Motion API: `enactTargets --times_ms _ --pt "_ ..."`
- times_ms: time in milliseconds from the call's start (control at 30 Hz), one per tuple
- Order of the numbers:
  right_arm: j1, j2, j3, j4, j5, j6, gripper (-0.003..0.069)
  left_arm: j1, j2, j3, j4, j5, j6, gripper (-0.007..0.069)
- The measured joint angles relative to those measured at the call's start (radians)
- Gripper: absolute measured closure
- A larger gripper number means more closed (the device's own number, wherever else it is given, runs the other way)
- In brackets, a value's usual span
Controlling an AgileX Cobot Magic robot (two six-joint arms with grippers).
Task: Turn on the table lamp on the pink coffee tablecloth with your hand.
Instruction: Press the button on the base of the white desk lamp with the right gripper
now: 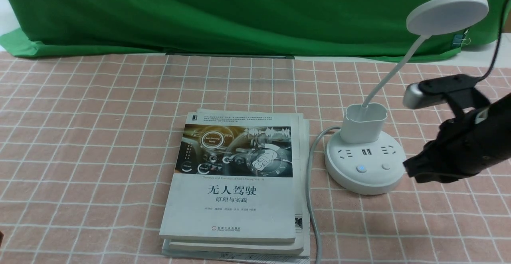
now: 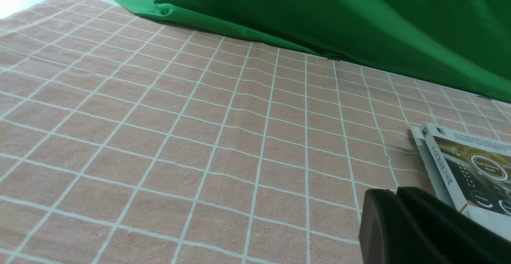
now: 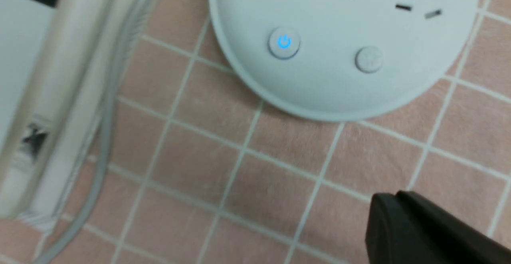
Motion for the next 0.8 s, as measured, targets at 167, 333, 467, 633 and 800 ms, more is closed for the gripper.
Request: enactTargets --times_ms 167,333,467,633,800 --pt "0.0 0.103 -0.042 0.052 -0.036 -0.045 0.0628 0.0 0.0 0.0 0.0 0.0 0.0 0.0606" --pt "0.0 0.163 -0.099 0.068 -0.049 -0.048 0.0628 0.0 0.0 0.0 0.0 0.0 0.0 0.0606" --pt "0.0 0.188 -0.122 0.073 -0.064 -0.049 0.0628 0.0 0.0 0.0 0.0 0.0 0.0 0.0606" --pt "0.0 0.219 -0.126 0.074 -0.096 -0.053 0.0627 0.0 0.0 0.0 0.0 0.0 0.0 0.0606" --pt "0.0 0.227 -0.127 0.074 -0.111 -0.058 0.0627 0.0 0.0 0.0 0.0 0.0 0.002 0.0606"
